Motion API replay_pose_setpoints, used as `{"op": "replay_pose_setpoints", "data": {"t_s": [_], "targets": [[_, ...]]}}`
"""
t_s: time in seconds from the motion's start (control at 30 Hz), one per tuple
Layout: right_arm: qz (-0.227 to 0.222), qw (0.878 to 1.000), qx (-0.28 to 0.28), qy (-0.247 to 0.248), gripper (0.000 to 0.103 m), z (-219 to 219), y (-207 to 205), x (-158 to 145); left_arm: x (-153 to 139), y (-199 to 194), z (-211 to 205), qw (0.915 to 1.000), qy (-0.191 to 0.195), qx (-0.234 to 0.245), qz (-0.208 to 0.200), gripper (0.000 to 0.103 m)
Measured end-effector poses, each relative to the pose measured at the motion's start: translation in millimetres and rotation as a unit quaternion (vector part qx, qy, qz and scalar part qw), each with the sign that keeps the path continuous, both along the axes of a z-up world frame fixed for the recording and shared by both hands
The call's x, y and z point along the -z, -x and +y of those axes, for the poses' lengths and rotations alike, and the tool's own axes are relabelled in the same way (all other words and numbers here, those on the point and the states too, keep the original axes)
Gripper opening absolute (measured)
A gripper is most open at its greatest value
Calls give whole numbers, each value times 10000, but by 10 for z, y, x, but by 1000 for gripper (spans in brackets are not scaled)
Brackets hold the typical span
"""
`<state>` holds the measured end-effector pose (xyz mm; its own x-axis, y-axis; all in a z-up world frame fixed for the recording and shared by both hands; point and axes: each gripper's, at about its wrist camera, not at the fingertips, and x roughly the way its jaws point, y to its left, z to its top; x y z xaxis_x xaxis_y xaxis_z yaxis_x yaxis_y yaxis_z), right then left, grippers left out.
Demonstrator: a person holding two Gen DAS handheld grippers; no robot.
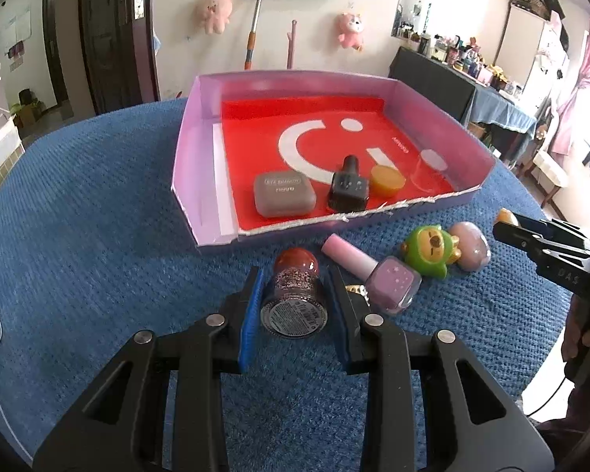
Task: Organize rigid objects
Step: 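Lift the sponge with the right tool while the left lifts the glitter bottle toward the box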
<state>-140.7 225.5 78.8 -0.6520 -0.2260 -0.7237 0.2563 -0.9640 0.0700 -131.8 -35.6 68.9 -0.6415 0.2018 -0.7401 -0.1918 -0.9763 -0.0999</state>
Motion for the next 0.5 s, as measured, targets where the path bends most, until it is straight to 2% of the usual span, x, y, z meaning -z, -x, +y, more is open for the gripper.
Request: {"op": "replay_pose_setpoints", "data": {"t_s": [0.2,0.5], "targets": [[213,9995,-211,91,40,-92,118,-230,-202,111,97,9997,-50,159,197,29],[424,9967,-690,11,40,-415,652,-528,-372,673,326,9986,22,448,296,29]]}}
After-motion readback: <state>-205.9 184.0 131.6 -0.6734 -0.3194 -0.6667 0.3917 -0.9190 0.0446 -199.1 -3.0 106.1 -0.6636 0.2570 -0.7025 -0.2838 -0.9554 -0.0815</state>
